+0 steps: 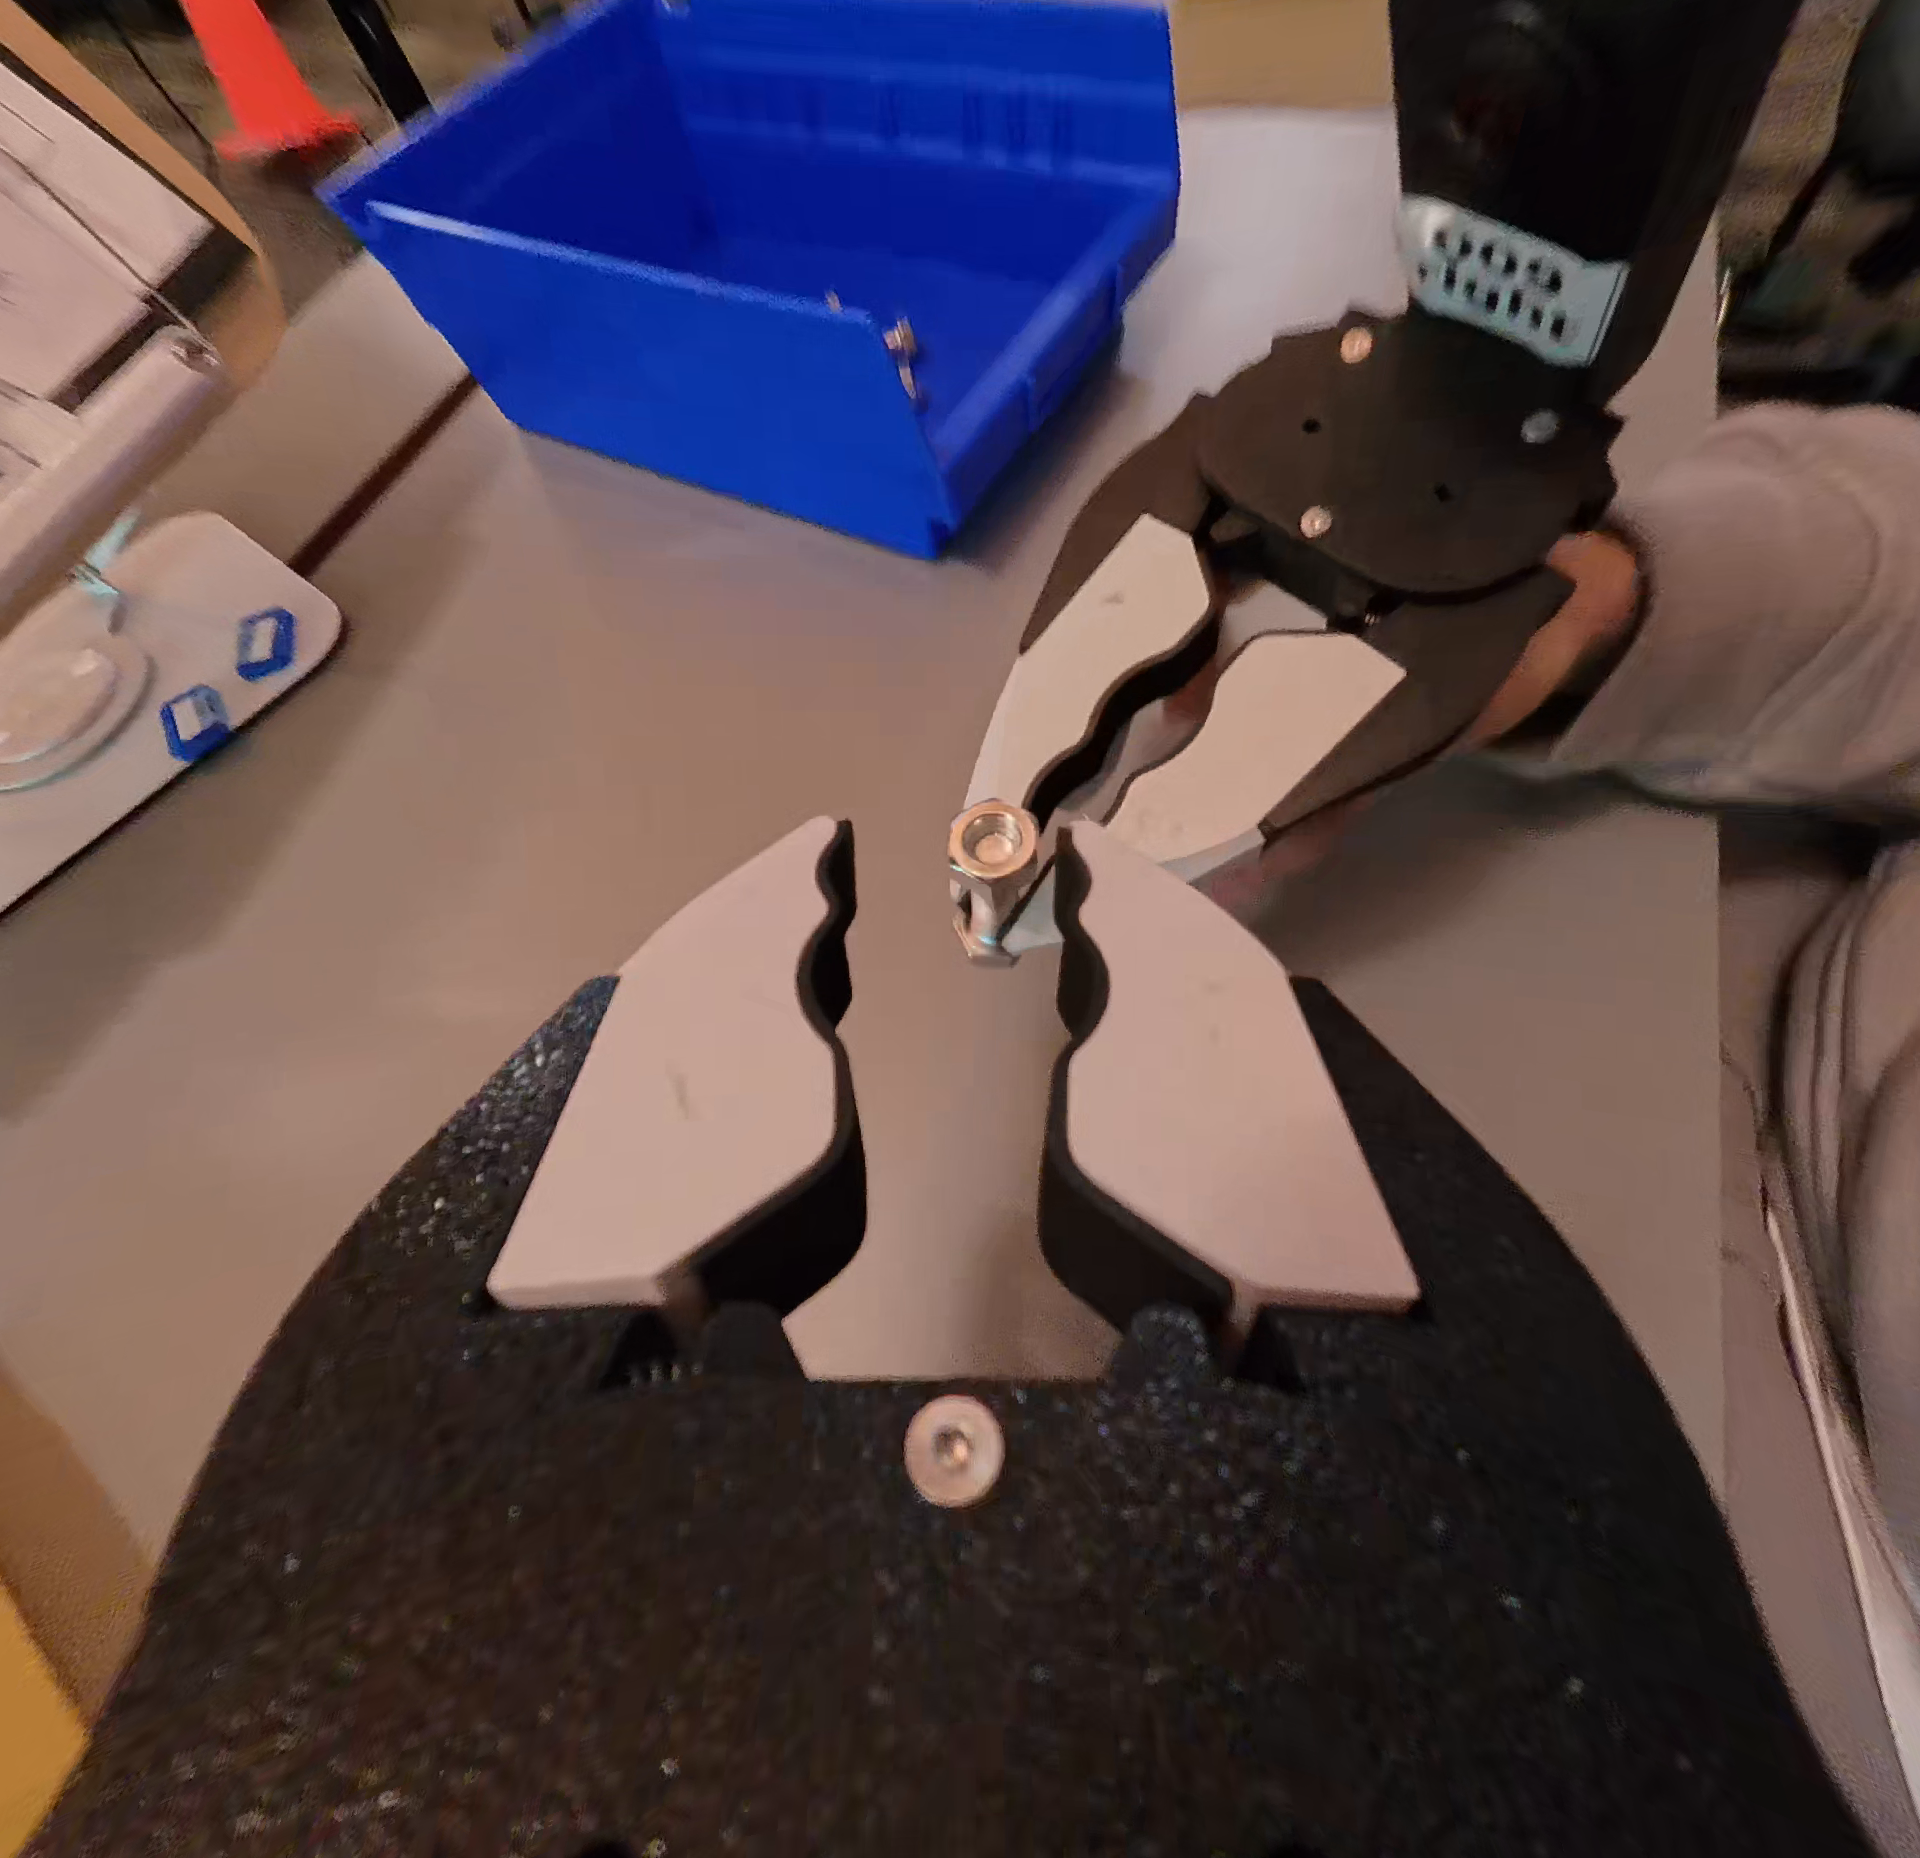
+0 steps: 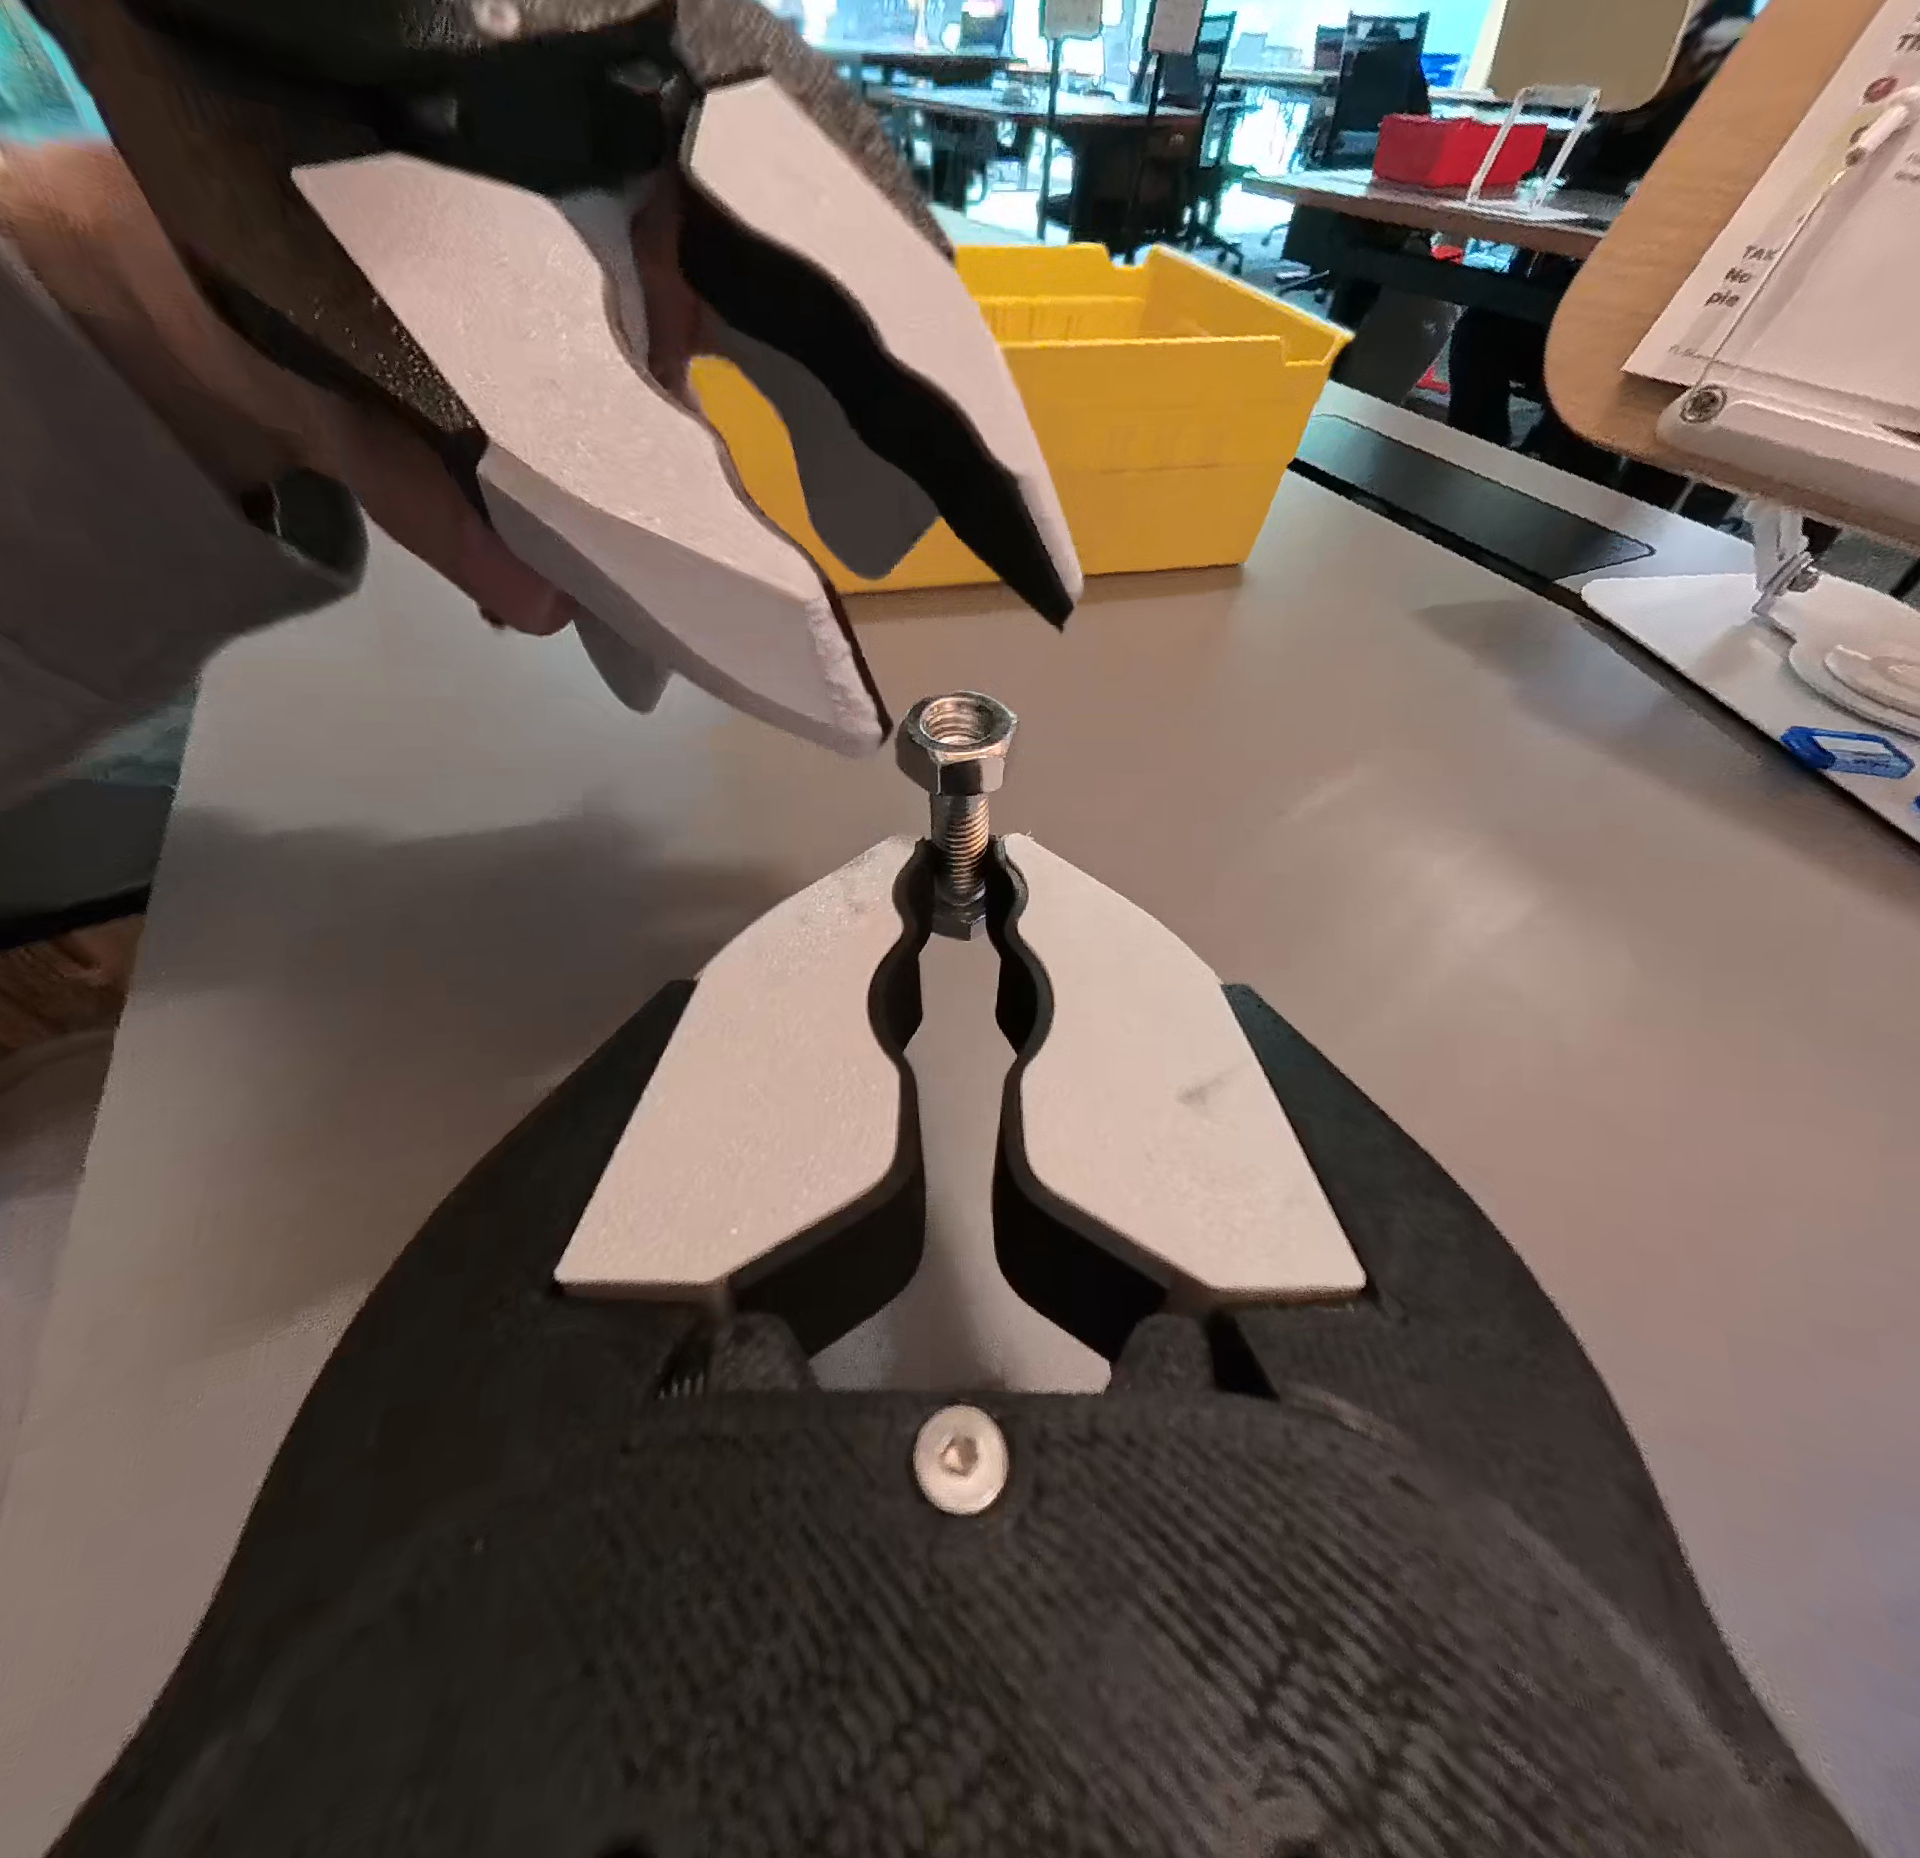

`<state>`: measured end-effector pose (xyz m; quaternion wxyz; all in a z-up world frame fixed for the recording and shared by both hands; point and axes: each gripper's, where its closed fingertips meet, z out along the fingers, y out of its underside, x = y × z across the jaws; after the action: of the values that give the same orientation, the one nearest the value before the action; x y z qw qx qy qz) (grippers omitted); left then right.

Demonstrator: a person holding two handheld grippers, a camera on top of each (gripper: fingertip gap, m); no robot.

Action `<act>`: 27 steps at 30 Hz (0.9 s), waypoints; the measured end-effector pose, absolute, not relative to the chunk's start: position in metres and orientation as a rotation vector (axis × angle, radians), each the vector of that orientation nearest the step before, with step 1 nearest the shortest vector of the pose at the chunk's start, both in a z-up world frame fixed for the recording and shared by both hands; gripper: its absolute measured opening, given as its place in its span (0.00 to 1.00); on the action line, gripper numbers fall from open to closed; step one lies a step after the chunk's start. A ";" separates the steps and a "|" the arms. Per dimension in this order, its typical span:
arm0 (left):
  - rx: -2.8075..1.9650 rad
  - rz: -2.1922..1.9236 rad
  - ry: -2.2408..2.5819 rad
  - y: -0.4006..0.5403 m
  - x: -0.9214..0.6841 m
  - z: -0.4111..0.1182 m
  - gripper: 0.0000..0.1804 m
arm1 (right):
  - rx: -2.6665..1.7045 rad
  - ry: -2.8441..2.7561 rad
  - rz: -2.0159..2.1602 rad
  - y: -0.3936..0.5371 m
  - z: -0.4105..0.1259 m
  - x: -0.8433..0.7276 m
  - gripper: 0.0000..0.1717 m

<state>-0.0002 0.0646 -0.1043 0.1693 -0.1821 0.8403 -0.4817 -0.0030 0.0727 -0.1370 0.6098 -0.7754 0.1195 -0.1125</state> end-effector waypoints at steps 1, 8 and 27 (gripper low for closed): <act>-0.532 -1.427 2.351 0.064 0.000 -0.101 0.20 | -1.778 0.284 -0.247 0.072 -0.135 -0.003 0.05; -0.583 -1.495 2.316 0.063 0.001 -0.104 0.20 | -1.762 0.303 -0.247 0.073 -0.134 -0.002 0.05; -0.614 -1.519 2.310 0.059 0.002 -0.105 0.20 | -1.750 0.309 -0.250 0.072 -0.131 -0.001 0.05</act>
<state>0.0015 0.0592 -0.1046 0.1542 -0.2143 0.8059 -0.5299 -0.0008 0.0716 -0.1306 0.6238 -0.7622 0.1344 -0.1089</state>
